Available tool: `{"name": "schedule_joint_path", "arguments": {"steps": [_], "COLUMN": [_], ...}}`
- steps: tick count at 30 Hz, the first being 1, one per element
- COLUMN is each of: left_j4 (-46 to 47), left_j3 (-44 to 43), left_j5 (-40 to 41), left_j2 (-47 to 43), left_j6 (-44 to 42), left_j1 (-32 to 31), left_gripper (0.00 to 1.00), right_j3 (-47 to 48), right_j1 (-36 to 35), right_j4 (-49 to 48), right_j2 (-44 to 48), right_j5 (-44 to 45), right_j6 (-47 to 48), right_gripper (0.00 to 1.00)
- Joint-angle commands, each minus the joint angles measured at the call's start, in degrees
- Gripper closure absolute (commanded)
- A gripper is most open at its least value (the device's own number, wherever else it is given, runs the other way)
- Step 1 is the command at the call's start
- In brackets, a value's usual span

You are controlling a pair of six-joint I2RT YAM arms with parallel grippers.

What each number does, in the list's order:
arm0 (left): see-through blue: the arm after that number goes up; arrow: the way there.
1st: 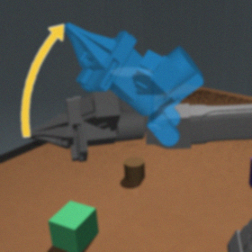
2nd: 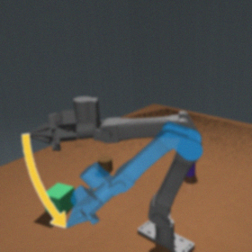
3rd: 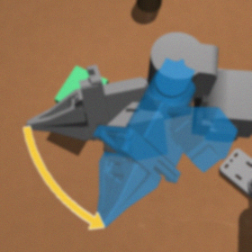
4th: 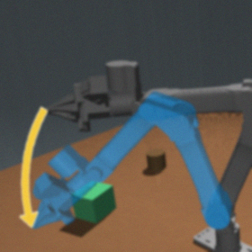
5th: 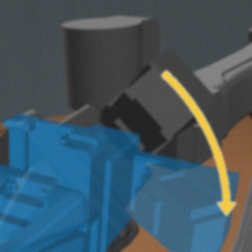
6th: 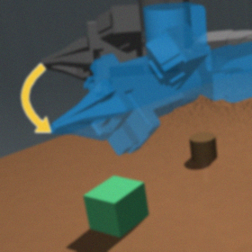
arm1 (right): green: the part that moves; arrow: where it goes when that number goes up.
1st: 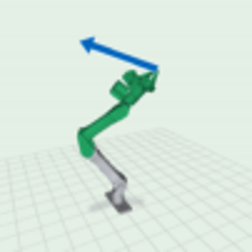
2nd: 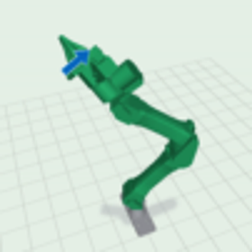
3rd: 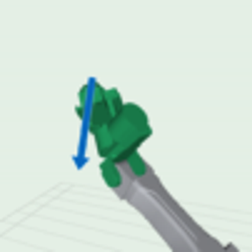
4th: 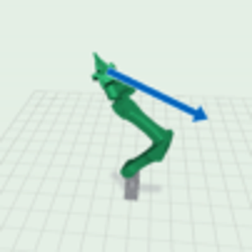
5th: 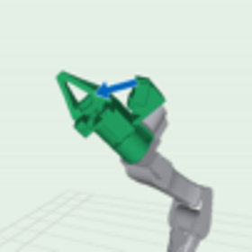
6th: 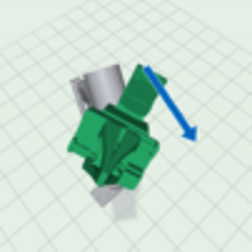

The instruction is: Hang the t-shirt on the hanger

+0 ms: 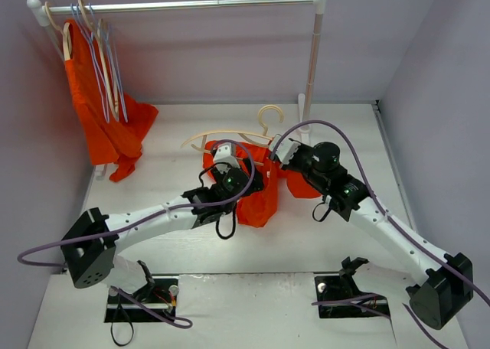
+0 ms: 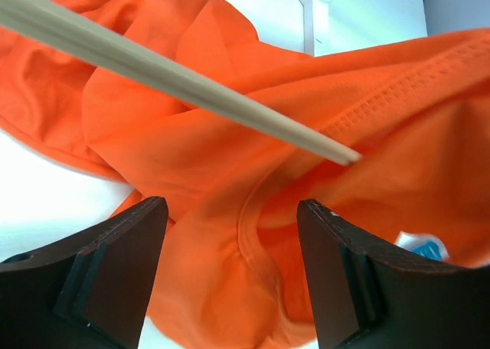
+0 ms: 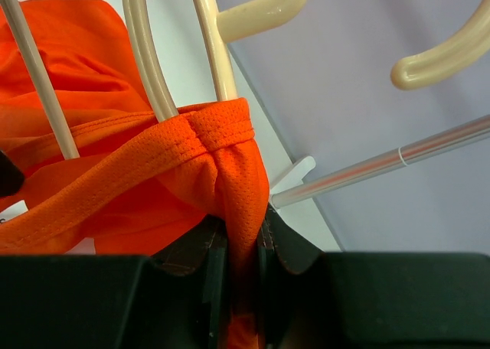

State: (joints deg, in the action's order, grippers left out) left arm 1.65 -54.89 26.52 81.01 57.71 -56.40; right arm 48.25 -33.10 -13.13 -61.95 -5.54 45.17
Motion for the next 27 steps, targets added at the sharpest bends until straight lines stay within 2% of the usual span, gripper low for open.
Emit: {"name": "schedule_joint_path", "arguments": {"steps": [1, 9, 14, 17, 22, 25, 27], "left_j4": [2.83, 0.64, -1.38, -3.65, -6.04, -6.57, -6.83], "left_j3": [-4.69, -5.22, -4.96, -3.04, 1.36, 3.74, 4.53], "left_j5": [2.40, 1.51, 2.83, 3.62, 2.66, -0.15, -2.61], "left_j2": [2.04, 7.84, 8.02, 6.27, -0.05, -4.10, -6.82], "left_j6": [1.17, 3.63, 2.85, 2.23, 0.74, -1.27, -2.60], "left_j1": [-0.02, -0.02, -0.02, 0.33, 4.70, 9.01, 11.39], "left_gripper": [0.32, 0.33, 0.40, 0.50, 0.75, 0.83, 0.85], "right_j3": [1.15, 1.32, 1.32, 1.32, 1.32, 1.41, 1.32], "right_j1": [-0.38, -0.38, -0.38, -0.38, -0.30, -0.30, -0.30], "right_j4": [-8.06, -7.62, -6.92, -6.47, -5.33, -4.98, -4.98], "right_j2": [2.71, 3.86, 4.56, 5.26, 5.88, 5.97, 6.14], "right_j5": [0.79, 0.88, 2.02, 3.08, 4.31, 4.93, 5.01], "right_j6": [-1.31, -1.31, -0.70, -0.52, 0.01, 0.01, -0.17], "right_gripper": [1.00, 1.00, 1.00, 1.00, 1.00, 1.00, 1.00]}}
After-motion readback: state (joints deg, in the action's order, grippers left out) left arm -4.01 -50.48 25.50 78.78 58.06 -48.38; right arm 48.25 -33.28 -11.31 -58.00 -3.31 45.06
